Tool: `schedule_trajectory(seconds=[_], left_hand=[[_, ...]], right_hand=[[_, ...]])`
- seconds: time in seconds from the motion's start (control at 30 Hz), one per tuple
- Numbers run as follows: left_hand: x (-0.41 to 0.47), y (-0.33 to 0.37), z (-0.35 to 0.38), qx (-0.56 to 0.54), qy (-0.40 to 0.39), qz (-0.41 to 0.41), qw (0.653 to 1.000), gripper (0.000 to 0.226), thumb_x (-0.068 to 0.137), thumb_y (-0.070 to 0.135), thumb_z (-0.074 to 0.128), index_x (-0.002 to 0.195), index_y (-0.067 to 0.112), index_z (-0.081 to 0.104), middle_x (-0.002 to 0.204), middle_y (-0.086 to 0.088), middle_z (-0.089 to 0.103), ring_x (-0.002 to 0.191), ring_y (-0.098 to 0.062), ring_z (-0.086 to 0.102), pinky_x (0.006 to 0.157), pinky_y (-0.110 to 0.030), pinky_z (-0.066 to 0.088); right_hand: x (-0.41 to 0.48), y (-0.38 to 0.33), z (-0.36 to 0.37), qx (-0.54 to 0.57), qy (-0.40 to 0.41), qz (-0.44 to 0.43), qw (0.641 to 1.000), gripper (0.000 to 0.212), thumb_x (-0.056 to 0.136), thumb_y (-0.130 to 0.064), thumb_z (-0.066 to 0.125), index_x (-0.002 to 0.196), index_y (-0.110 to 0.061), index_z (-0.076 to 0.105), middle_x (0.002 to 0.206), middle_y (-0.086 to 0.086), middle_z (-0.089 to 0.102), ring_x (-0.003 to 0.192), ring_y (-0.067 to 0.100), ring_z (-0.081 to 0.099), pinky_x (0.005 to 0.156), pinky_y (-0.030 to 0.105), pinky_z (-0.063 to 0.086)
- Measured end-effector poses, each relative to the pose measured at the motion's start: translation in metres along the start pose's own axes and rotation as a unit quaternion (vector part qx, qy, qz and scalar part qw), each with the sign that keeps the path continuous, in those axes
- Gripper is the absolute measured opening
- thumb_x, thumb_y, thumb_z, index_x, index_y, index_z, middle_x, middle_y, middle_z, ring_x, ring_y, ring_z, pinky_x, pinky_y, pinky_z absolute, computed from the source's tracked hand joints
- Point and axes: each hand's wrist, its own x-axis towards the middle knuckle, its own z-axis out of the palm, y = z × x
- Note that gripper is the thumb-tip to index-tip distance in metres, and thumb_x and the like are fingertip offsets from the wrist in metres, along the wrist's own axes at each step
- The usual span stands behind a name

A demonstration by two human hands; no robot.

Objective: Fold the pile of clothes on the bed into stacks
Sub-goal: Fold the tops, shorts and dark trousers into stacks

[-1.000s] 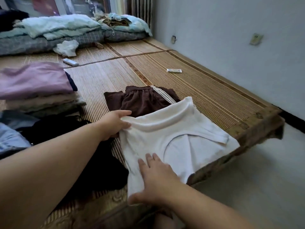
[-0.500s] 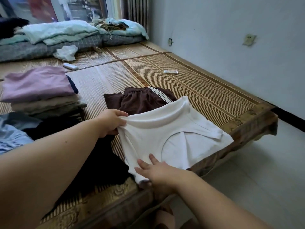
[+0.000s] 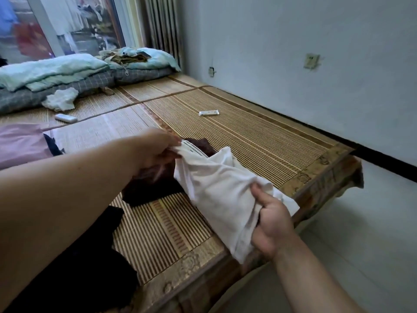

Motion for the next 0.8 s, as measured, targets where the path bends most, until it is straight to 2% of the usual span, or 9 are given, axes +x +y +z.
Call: schedule_trajectory(seconds=[0.07, 0.13, 0.27, 0.33, 0.43, 0.53, 0.63, 0.7, 0.8], left_hand=[[0.008, 0.017, 0.036, -0.033, -0.032, -0.018, 0.999, 0.002, 0.089, 0.009, 0.064, 0.09, 0.008, 0.063, 0.073, -0.007, 0.07, 0.055, -0.015, 0.07, 0.042, -0.02, 0.049], [0.018, 0.023, 0.071, -0.028, -0.08, -0.043, 0.995, 0.014, 0.092, 0.024, 0.064, 0.094, 0.011, 0.058, 0.087, -0.01, 0.071, 0.072, -0.02, 0.072, 0.051, -0.023, 0.05], [0.035, 0.005, 0.117, 0.043, -0.177, -0.025, 0.983, 0.043, 0.095, 0.03, 0.06, 0.136, 0.022, 0.05, 0.123, -0.005, 0.057, 0.093, -0.022, 0.065, 0.072, -0.03, 0.052], [0.046, -0.01, 0.125, 0.177, -0.144, 0.07, 0.971, 0.053, 0.092, 0.027, 0.063, 0.142, 0.028, 0.046, 0.134, -0.002, 0.055, 0.109, -0.023, 0.062, 0.084, -0.031, 0.051], [0.061, -0.025, 0.121, 0.444, -0.049, 0.212, 0.869, 0.054, 0.083, 0.032, 0.065, 0.135, 0.031, 0.052, 0.131, 0.0, 0.058, 0.12, -0.024, 0.054, 0.093, -0.034, 0.047], [0.072, -0.034, 0.112, 0.557, -0.045, 0.188, 0.808, 0.044, 0.078, 0.043, 0.066, 0.119, 0.026, 0.061, 0.114, -0.002, 0.062, 0.106, -0.024, 0.057, 0.082, -0.035, 0.048], [0.076, -0.033, 0.11, 0.571, -0.062, 0.123, 0.809, 0.041, 0.078, 0.057, 0.063, 0.093, 0.019, 0.066, 0.085, 0.003, 0.065, 0.08, -0.017, 0.059, 0.063, -0.029, 0.042], [0.077, -0.031, 0.108, 0.564, -0.073, 0.102, 0.816, 0.047, 0.075, 0.065, 0.064, 0.089, 0.02, 0.061, 0.082, 0.006, 0.062, 0.079, -0.016, 0.058, 0.064, -0.029, 0.041], [0.072, -0.026, 0.096, 0.588, -0.082, 0.086, 0.8, 0.053, 0.068, 0.069, 0.067, 0.093, 0.024, 0.06, 0.086, 0.007, 0.059, 0.086, -0.017, 0.057, 0.068, -0.028, 0.04]], right_hand=[[0.008, -0.015, -0.017, 0.005, 0.088, -0.041, 0.995, 0.046, 0.09, -0.039, 0.055, 0.124, -0.008, 0.061, 0.115, 0.018, 0.069, 0.102, 0.036, 0.068, 0.078, 0.042, 0.056], [0.017, -0.025, -0.036, -0.042, 0.212, -0.067, 0.974, 0.039, 0.095, -0.04, 0.055, 0.116, -0.008, 0.065, 0.103, 0.014, 0.074, 0.093, 0.034, 0.07, 0.072, 0.04, 0.056], [0.034, -0.027, -0.065, -0.178, 0.386, -0.102, 0.9, 0.038, 0.091, -0.036, 0.061, 0.119, -0.01, 0.059, 0.109, 0.013, 0.067, 0.094, 0.033, 0.065, 0.087, 0.048, 0.054], [0.041, -0.023, -0.069, -0.223, 0.399, -0.144, 0.878, 0.046, 0.088, -0.026, 0.065, 0.129, -0.012, 0.052, 0.118, 0.012, 0.064, 0.101, 0.032, 0.062, 0.094, 0.048, 0.051], [0.043, -0.022, -0.07, -0.349, 0.41, -0.193, 0.82, 0.076, 0.081, -0.018, 0.075, 0.146, -0.015, 0.035, 0.139, 0.011, 0.051, 0.121, 0.032, 0.052, 0.102, 0.04, 0.042], [0.043, -0.023, -0.074, -0.541, 0.406, -0.18, 0.714, 0.092, 0.075, -0.026, 0.081, 0.151, -0.019, 0.029, 0.152, 0.014, 0.034, 0.137, 0.032, 0.034, 0.109, 0.041, 0.031], [0.054, -0.033, -0.067, -0.697, 0.349, -0.192, 0.596, 0.084, 0.078, -0.043, 0.074, 0.149, -0.031, 0.031, 0.159, 0.005, 0.019, 0.145, 0.028, 0.016, 0.112, 0.047, 0.024], [0.078, -0.051, -0.052, -0.748, 0.228, -0.226, 0.581, 0.081, 0.083, -0.04, 0.069, 0.151, -0.029, 0.027, 0.159, -0.001, 0.023, 0.145, 0.023, 0.018, 0.114, 0.044, 0.023], [0.139, -0.083, -0.019, -0.765, 0.066, -0.182, 0.614, 0.088, 0.085, -0.03, 0.07, 0.154, -0.026, 0.017, 0.158, 0.002, 0.026, 0.144, 0.021, 0.025, 0.114, 0.036, 0.024]])
